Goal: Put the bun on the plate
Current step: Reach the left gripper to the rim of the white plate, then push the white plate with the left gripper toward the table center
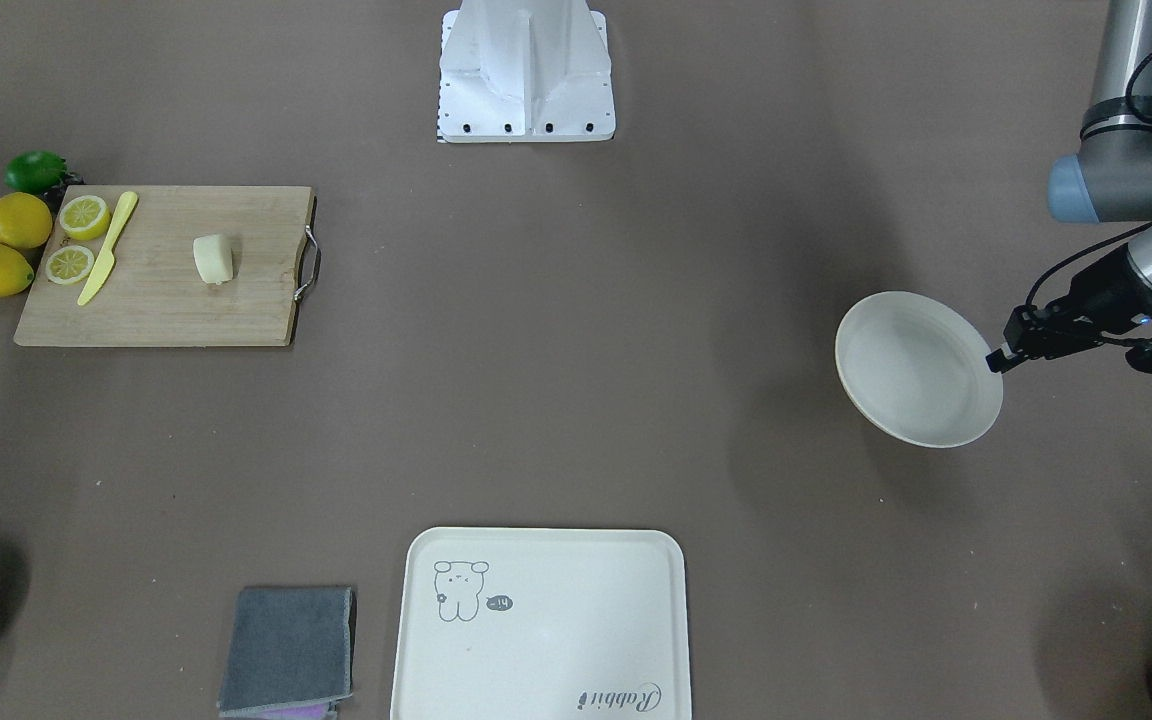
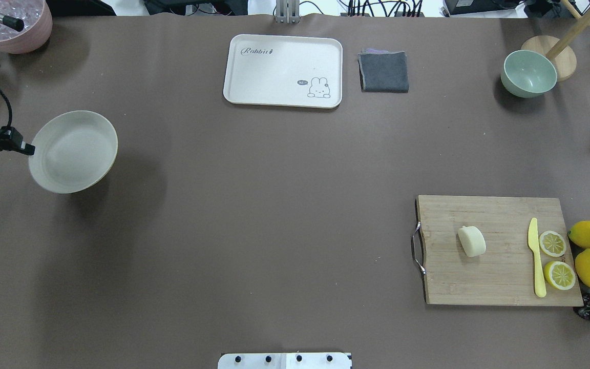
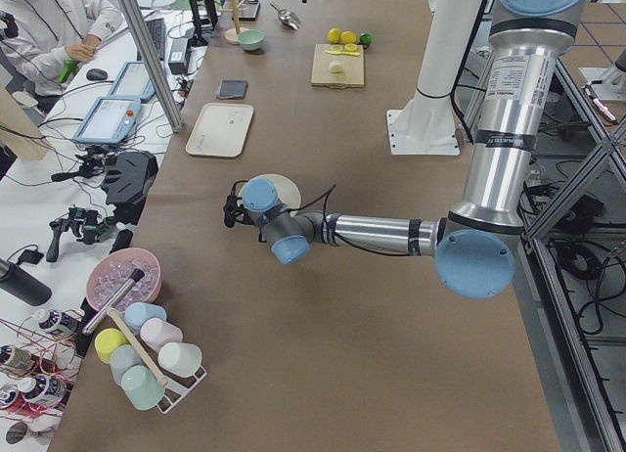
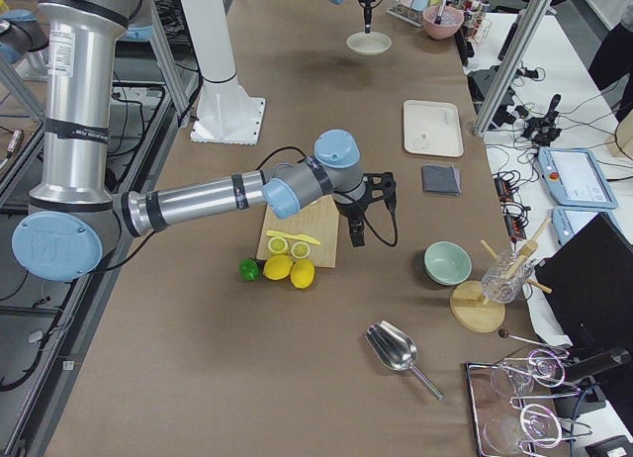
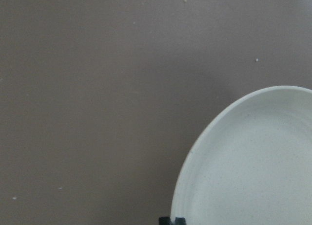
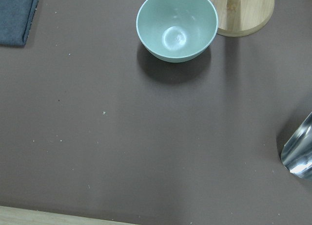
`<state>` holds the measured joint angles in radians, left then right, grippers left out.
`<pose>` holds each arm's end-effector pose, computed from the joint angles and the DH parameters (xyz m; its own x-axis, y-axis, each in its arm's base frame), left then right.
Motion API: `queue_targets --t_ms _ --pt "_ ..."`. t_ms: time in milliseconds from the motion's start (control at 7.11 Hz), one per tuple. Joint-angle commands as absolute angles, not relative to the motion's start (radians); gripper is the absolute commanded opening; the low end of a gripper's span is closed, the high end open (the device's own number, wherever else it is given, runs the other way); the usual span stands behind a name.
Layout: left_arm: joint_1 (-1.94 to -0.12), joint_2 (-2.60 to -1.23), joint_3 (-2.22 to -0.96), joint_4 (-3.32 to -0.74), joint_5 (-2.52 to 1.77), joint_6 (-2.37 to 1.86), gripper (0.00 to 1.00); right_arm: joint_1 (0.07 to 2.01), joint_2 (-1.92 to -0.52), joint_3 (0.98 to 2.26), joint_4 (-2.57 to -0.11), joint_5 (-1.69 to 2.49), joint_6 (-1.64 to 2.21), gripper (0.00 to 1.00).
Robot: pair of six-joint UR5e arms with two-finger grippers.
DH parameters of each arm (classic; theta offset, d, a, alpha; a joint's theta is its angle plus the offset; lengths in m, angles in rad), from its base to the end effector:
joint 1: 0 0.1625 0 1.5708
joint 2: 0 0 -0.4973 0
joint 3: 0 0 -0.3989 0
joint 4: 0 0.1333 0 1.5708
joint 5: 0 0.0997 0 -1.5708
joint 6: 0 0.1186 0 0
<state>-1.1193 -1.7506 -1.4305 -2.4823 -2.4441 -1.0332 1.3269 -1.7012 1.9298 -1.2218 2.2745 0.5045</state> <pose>0.2269 -0.5651 0.5991 0.3742 -0.0180 -0.9272 0.1328 0.9905 0.0344 -0.0554 -0.4569 0.5865 0.6708 -0.0683 0.7385 -0.1393 0.9664 0.2160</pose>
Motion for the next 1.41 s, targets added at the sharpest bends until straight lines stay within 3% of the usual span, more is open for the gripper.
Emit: queue_targets --t_ms 0,562,1125,1266 --pt "-0.981 -1.865 -1.477 -2.476 -2.328 -1.280 0.00 1.327 -1.700 1.931 -1.223 2.273 0.505 1.00" --pt "-0.697 -2.077 -1.526 -2.237 -2.052 -1.422 0.00 1.325 -1.700 1.934 -1.223 2.273 0.521 1.00" --pt "-0.559 -2.121 -1.519 -2.212 -1.953 -1.420 0.00 1.327 -1.700 1.934 -1.223 2.275 0.522 1.00" --pt "-0.555 -2.123 -1.520 -2.214 -1.951 -1.417 0.43 1.327 -1.700 1.933 -1.223 2.275 0.522 1.00"
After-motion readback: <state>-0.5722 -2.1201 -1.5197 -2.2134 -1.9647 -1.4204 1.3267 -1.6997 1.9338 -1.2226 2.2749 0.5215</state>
